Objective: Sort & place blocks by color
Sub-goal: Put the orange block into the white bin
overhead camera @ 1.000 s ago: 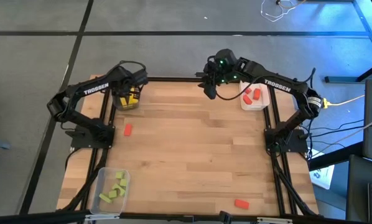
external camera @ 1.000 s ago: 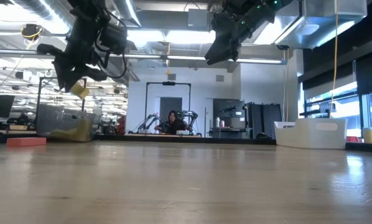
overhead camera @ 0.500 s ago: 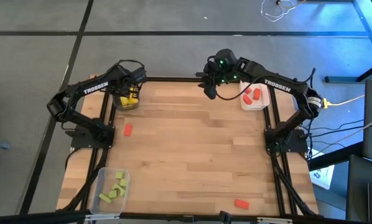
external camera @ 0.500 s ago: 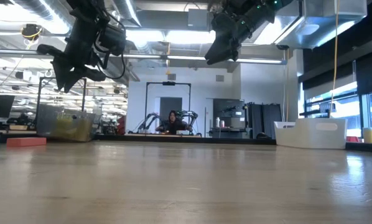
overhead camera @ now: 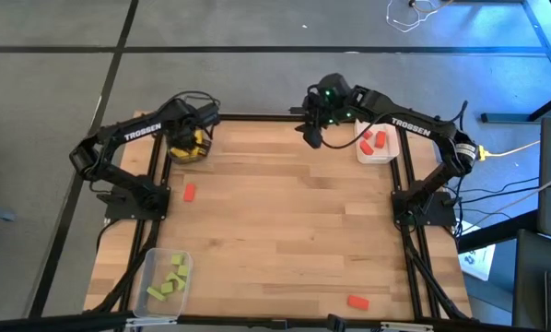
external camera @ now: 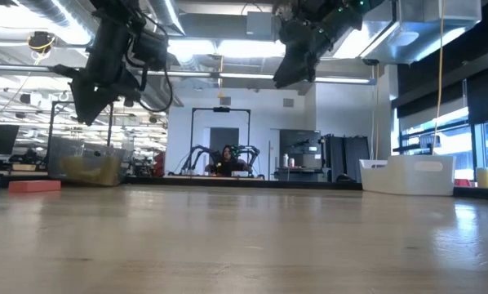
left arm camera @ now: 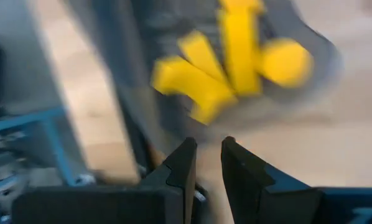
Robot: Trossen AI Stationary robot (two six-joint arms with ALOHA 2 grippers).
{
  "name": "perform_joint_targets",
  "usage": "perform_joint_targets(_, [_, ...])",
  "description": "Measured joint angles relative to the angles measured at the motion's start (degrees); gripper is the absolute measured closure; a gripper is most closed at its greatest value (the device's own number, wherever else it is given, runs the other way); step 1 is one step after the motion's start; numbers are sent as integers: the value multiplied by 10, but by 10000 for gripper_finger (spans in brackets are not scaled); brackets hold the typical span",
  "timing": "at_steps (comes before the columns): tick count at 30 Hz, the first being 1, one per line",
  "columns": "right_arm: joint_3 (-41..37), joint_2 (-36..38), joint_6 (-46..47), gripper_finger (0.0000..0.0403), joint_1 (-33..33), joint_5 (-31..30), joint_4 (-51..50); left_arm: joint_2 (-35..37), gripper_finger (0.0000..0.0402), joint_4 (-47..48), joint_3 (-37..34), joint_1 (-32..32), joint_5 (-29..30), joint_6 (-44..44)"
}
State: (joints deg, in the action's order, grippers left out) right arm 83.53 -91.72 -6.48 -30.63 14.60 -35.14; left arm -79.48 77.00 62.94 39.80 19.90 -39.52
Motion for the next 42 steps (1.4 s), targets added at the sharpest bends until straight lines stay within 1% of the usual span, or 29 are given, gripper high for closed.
perform_joint_targets(1, [0,0,-1,236,0,0,-11,0,335,0,0,-7,-27,1])
perform_joint_targets(3, [0,0,-17,236,0,6,-45,0,333,1,0,-24,-99,1])
perform_joint_targets(5, [0,0,-37,236,0,27,-88,0,333,1,0,-46,-170,1])
perform_joint_targets(6, [0,1,-43,236,0,45,-108,1,333,1,0,-59,-195,1])
perform_joint_targets(8, [0,8,-51,236,0,86,-145,1,335,1,0,-92,-216,-6])
perform_joint_targets(10, [0,25,-54,236,0,112,-174,1,336,1,0,-127,-219,-32])
perform_joint_targets(11, [0,34,-53,236,0,114,-187,1,335,1,0,-144,-219,-49])
perform_joint_targets(15, [0,64,-28,236,0,106,-218,1,332,2,0,-210,-225,-128])
perform_joint_targets(18, [0,85,-28,236,0,105,-236,1,332,6,0,-251,-254,-203])
perform_joint_targets(21, [0,97,-28,236,0,106,-259,1,332,6,0,-290,-271,-268])
perform_joint_targets(24, [0,109,-34,236,0,105,-304,1,332,6,0,-327,-280,-328])
perform_joint_targets(27, [0,115,-39,236,0,105,-373,1,331,6,0,-358,-282,-366])
perform_joint_targets(31, [0,117,36,236,5,105,-457,1,331,6,0,-382,-282,-384])
perform_joint_targets(33, [-2,117,65,236,13,105,-479,1,331,10,0,-390,-280,-384])
perform_joint_targets(38, [-6,121,82,236,53,107,-501,1,331,31,0,-406,-239,-384])
perform_joint_targets(42, [-6,120,105,236,77,105,-500,1,331,36,0,-416,-226,-358])
